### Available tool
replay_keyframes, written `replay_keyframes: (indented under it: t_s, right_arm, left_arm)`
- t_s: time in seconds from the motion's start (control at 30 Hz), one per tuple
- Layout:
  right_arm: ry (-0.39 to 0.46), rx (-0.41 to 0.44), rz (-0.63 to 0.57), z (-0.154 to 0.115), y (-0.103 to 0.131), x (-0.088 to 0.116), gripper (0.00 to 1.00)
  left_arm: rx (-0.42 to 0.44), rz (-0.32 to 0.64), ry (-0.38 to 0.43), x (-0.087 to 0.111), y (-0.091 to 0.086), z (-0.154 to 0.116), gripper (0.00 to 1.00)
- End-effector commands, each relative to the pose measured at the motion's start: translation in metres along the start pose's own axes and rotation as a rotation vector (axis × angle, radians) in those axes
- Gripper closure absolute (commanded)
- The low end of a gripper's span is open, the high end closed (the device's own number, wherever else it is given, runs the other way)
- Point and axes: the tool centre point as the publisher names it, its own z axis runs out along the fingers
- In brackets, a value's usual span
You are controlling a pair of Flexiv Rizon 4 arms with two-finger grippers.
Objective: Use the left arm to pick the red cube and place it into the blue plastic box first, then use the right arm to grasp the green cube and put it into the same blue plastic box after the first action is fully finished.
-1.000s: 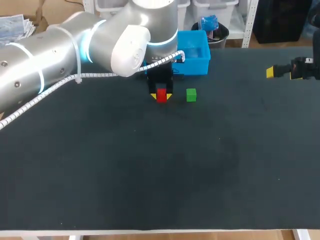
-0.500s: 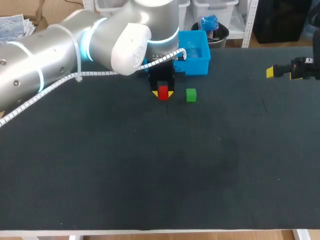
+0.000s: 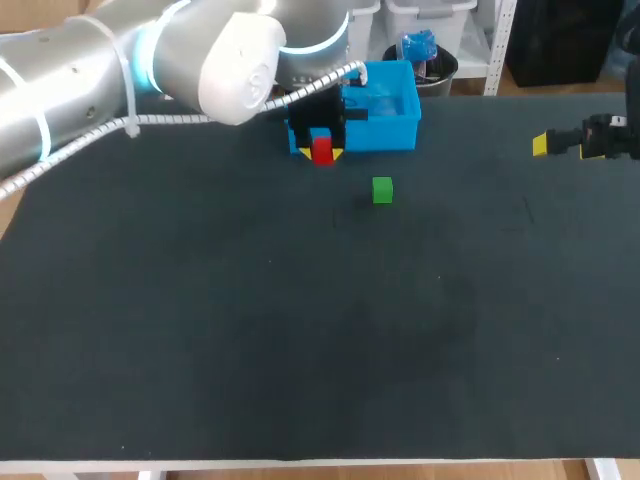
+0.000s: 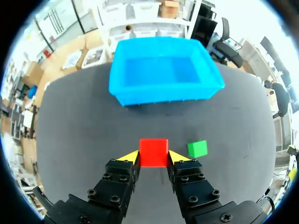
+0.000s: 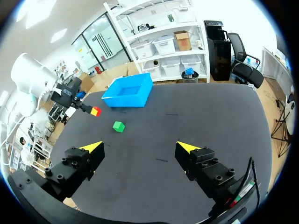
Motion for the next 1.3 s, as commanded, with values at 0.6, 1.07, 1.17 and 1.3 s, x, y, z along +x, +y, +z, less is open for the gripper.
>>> replay_keyframes:
  t_s: [0.6,1.07,1.17,1.3]
  right_arm:
    - [0.000,0.001,-0.001,0.000,0.000,0.000,0.00]
    - [0.000,0.001,-0.001,0.000,0.000,0.000,0.00]
    - [0.000,0.001,-0.001,0.000,0.000,0.000,0.00]
    - [0.000,0.001,-0.001,0.000,0.000,0.000,0.00]
  left_arm:
    - [0.249,0.200,-0.262,-0.014,0.025,-0.061,1.00]
    - [0.301,0.247,-0.286,-0.026,0.027,-0.059,1.00]
    - [0.303,0.245,-0.287,-0.028,0.027,-0.057,1.00]
    - [0.303,0.245,-0.290,-0.033,0.029,-0.055,1.00]
